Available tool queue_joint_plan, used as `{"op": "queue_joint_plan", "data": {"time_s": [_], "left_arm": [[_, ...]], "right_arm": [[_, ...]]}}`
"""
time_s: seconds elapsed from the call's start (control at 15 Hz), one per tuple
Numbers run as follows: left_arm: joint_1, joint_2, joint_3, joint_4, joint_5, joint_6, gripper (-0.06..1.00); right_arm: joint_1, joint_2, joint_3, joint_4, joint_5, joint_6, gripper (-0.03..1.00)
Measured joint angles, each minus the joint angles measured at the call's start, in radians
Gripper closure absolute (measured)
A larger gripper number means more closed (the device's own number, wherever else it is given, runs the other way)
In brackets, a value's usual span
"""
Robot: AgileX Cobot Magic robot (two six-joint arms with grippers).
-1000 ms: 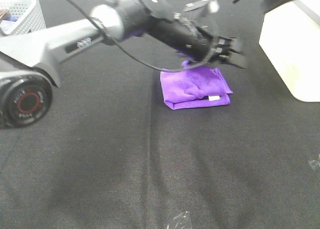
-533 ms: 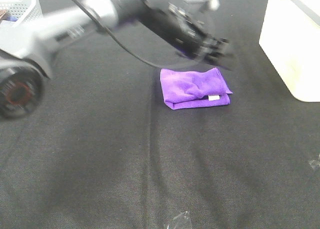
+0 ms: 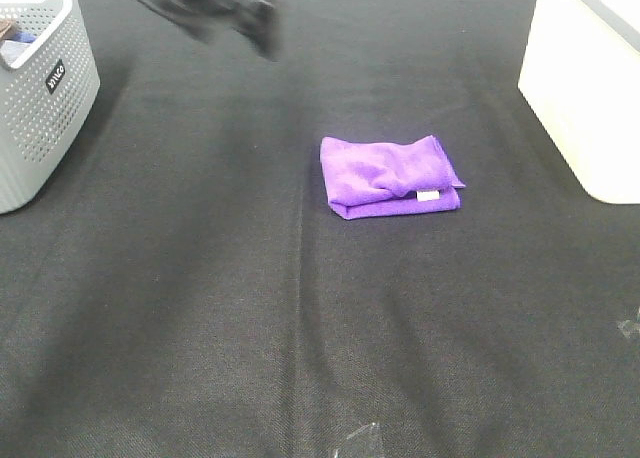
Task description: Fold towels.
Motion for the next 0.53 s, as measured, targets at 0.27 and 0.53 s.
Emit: {"op": "queue_joint_plan", "data": {"time_s": [0.27,0.53], "left_arm": [[0.119,-0.25,0.182,0.141,0.008,-0.124,0.09],[0.283,-0.638,0.645,0.159,0.008,-0.177,0.09]], "right_arm": [[0.0,-0.327,0.211,-0.147,0.0,0.129,0.24],[0.0,-0.66,0.391,-0.198,0.001,0.133,0.24]]}}
